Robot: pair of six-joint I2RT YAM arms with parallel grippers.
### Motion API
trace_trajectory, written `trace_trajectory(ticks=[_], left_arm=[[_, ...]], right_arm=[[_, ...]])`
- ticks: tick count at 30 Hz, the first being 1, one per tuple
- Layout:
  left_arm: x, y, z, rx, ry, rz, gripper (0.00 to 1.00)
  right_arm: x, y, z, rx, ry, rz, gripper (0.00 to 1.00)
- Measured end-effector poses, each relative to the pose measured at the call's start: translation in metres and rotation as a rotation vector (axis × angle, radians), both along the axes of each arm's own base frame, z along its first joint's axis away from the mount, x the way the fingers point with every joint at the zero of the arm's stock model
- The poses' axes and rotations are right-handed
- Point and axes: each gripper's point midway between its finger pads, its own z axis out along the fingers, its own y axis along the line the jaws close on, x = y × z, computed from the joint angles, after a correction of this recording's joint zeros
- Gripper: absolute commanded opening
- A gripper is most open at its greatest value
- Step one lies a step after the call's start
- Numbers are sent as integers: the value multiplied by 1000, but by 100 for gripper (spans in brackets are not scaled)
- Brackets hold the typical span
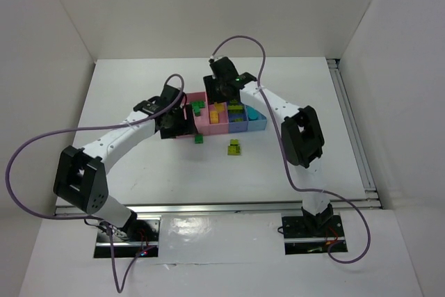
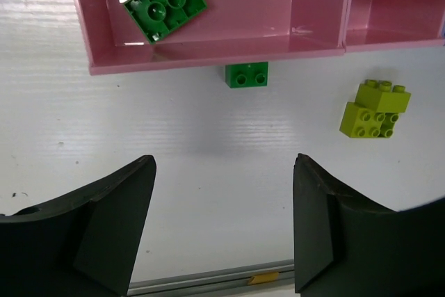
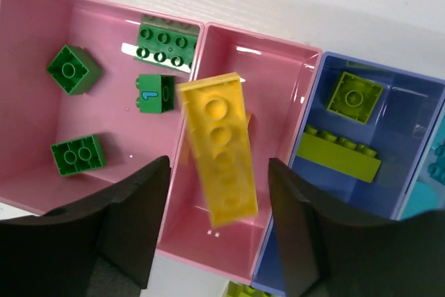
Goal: Sort the legos into containers by color
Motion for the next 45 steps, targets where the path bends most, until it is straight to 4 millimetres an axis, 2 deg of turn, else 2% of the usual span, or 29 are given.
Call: trace_trajectory(ticks=[1,5,10,12,14,16,20,23,25,28,30,34,36,41,45], left_arm=[[-3,-2,-3,1,2,-4,80],[-16,-10,-13,13,17,-23,80],[-17,-24,-15,37,-14,-45,79],[-15,-29,-18,42,-27,-38,79],[-13,-32,-22,51,-30,-40,81],[-10,-32,-30,71,-24,-32,82],[-2,-30,-52,116,-7,1,77],[3,-29,-66,149,3,15,71],[7,-32,-72,160,1,16,70],[16,-36,-79,174,-9,20,68],[23,-40,-82,180,-17,22,65],[33,-45,-90,195,-20,37,52],[32,-44,-96,205,-8,45,48],[31,-43,-97,224,-9,49,30],[26,-38,-89,239,-7,45,24]], right_arm=[[0,0,-1,0,3,0,70],[-1,1,0,9,6,-3,70],[0,-8,5,-3,-17,-48,70],[-6,-22,10,-20,-35,-90,72],[-15,-42,17,-42,-55,-139,82],[-33,-66,30,-60,-82,-184,83],[-52,-102,65,-50,-162,-264,83],[-65,-122,81,-41,-206,-312,83],[-72,-130,84,-41,-216,-331,83],[-78,-138,80,-51,-210,-352,83],[-84,-143,70,-70,-192,-364,83],[-93,-151,53,-102,-155,-375,83],[-95,-152,50,-107,-146,-376,83],[-95,-152,50,-104,-146,-380,84],[-95,-152,50,-103,-146,-379,84]])
